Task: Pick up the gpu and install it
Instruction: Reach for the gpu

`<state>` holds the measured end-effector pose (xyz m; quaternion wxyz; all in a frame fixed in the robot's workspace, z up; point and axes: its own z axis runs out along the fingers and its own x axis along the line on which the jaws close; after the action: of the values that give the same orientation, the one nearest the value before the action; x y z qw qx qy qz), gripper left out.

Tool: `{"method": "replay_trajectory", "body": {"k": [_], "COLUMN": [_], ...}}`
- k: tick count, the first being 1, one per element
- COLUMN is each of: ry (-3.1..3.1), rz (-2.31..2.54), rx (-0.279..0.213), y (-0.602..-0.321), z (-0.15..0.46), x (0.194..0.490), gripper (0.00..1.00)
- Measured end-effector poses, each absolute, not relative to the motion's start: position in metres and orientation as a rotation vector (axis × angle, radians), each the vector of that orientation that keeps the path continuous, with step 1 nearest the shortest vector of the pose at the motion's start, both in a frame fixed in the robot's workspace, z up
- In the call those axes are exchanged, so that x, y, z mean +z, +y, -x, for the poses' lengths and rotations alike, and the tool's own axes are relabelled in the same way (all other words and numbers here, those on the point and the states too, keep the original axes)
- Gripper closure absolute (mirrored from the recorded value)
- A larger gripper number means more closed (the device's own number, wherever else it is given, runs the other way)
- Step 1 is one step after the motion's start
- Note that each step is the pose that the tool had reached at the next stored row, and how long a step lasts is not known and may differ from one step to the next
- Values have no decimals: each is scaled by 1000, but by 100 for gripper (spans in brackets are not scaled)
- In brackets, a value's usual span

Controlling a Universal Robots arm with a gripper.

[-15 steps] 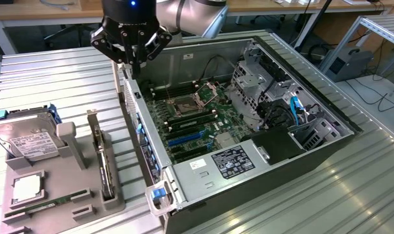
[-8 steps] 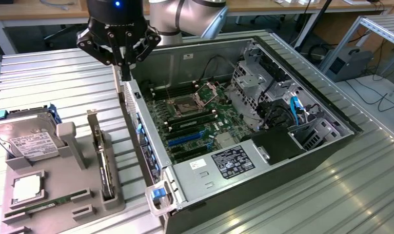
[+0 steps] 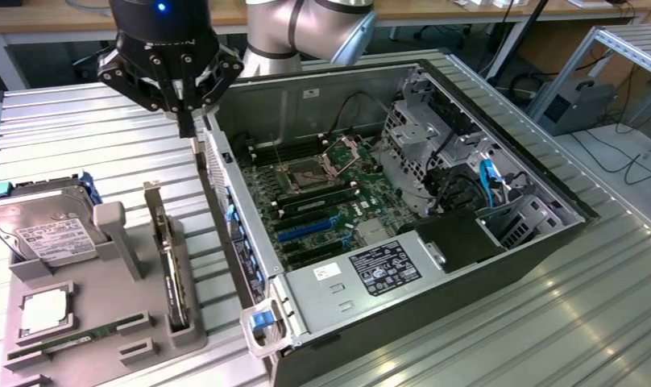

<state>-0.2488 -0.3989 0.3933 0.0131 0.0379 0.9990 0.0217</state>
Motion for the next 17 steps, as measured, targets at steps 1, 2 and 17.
{"method": "replay_trajectory", "body": {"k": [1,2,17], "ry": [3112,3113,3112], "rz": [-118,-118,-118], "rx": [68,68,68], "y": [-399,-399,-399], "z": [253,255,295], "x": [393,393,393], "gripper": [89,89,89]}}
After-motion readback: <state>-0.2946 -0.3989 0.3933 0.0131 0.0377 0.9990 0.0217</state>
